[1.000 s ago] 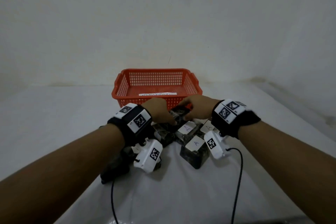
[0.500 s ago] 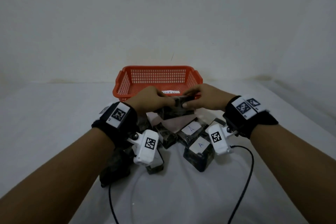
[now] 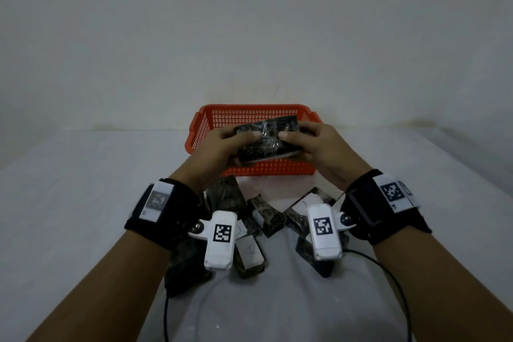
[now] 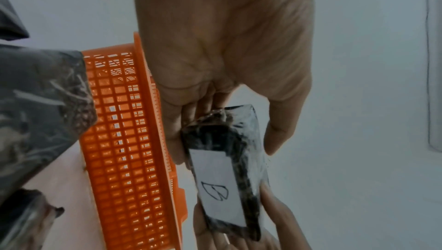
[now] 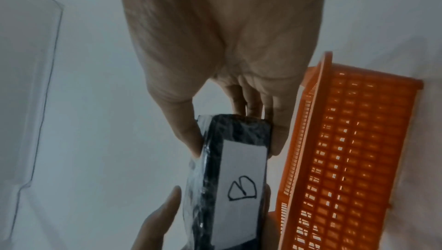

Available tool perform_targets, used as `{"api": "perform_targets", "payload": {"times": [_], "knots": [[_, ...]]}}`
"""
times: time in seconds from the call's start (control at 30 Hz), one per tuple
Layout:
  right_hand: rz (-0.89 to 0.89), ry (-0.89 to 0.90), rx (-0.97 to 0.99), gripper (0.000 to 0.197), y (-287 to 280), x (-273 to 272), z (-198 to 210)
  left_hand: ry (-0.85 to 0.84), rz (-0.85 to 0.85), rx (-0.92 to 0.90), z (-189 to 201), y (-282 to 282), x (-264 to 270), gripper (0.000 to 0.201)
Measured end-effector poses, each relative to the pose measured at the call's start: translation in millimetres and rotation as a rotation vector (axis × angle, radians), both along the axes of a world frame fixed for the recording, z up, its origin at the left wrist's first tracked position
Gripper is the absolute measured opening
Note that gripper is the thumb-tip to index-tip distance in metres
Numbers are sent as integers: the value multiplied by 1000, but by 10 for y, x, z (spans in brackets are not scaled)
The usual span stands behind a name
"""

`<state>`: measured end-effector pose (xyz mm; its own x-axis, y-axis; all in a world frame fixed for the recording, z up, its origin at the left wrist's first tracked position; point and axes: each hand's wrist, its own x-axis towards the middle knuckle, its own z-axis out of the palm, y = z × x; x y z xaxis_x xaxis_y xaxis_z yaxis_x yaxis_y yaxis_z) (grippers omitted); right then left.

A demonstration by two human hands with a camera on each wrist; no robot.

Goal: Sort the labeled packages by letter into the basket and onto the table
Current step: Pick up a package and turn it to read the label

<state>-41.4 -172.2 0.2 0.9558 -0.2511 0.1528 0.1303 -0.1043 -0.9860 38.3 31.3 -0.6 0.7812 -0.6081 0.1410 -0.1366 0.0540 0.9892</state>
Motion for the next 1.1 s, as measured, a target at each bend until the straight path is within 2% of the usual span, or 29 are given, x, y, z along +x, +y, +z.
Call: {"api": "perform_targets", "payload": {"times": [0.07,0.1,0.27,0.37,0.43,0.53,0.6,0.73,0.83,0.93,1.03,1.1], "knots": [[-31,-29,-13,51,46,47,-34,-10,31,-13,-31,21,28,29],[-38,-37,-23,52,72,66,-50,-30,55,-8,-36,36,35,26],[26,-19,-37,26,171,111,-104,-115,64,40,-36,111,53,22],[-8,-43,6,28,215,116,-97,-42,6,3,-41,120,62,30],[-37,-53,25,29,238,125,-97,-4,-6,-14,-52,112,58,27],[11,-19,60,17,237,116,-116,-42,67,4,-80,150,78,16],[68,5,98,9,240,71,-121,-33,96,-34,-99,203,108,21],[42,-49,114,10,227,34,-169,-10,34,-57,-106,256,92,42],[22,-57,106,18,242,53,-223,-83,30,-10,-99,281,45,30],[55,-84,86,29,292,57,-257,-141,24,43,-89,313,-1,29],[23,-112,57,25,313,24,-259,-136,-17,37,-97,321,-50,27],[25,-120,34,25,306,1,-274,-174,16,58,-96,329,-68,31]]}}
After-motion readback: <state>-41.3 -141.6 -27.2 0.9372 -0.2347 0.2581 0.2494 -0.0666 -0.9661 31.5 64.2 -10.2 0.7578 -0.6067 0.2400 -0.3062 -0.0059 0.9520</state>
